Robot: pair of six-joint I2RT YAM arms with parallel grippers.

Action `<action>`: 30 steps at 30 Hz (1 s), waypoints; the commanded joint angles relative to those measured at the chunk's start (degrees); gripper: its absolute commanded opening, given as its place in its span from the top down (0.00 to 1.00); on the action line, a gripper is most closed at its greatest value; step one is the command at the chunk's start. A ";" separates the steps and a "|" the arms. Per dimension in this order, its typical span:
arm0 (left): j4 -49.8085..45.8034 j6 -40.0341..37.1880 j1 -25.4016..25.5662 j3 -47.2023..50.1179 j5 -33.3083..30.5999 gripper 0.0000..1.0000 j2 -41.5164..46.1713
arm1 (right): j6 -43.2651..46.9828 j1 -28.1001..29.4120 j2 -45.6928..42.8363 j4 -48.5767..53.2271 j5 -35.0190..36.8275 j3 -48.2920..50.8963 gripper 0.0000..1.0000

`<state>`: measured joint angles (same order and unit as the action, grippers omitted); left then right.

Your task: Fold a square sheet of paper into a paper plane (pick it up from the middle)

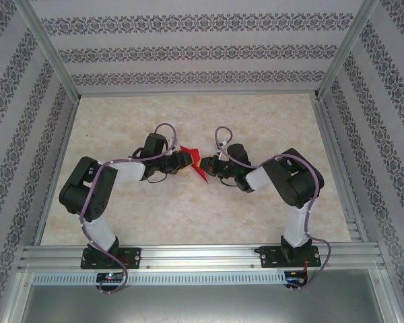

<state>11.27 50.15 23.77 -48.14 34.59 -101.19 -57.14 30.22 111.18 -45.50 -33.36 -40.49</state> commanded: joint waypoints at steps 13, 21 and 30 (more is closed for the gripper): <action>3.14 -5.72 0.80 -4.35 -1.98 0.63 -1.16 | -4.17 -2.35 1.94 -1.94 -1.96 2.94 0.99; 2.09 -7.19 0.94 -4.69 -2.17 0.63 -1.46 | -3.55 -2.54 3.14 -0.25 -3.54 2.14 0.98; 2.19 -7.70 1.98 -4.07 -0.24 0.63 -2.59 | -0.62 -2.59 4.12 2.31 -5.78 0.85 0.96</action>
<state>13.69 44.12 24.93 -51.83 33.04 -102.26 -59.90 27.97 114.26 -44.84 -37.71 -38.74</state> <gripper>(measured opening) 0.365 0.050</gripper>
